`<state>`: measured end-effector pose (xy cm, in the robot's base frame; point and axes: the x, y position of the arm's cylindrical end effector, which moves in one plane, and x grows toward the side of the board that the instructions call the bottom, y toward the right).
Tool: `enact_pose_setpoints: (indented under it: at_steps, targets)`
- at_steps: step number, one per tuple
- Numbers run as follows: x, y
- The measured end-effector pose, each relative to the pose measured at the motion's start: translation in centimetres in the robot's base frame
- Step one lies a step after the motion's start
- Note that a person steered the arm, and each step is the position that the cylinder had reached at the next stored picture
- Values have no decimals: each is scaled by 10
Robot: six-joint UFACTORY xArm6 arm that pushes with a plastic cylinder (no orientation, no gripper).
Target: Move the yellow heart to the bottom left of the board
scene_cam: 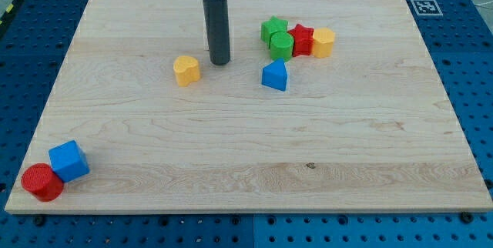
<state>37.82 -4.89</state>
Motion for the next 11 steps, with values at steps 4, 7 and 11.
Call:
enact_pose_setpoints:
  at_steps: [4, 7, 11]
  targets:
    - [23, -43]
    - [63, -66]
    - [113, -95]
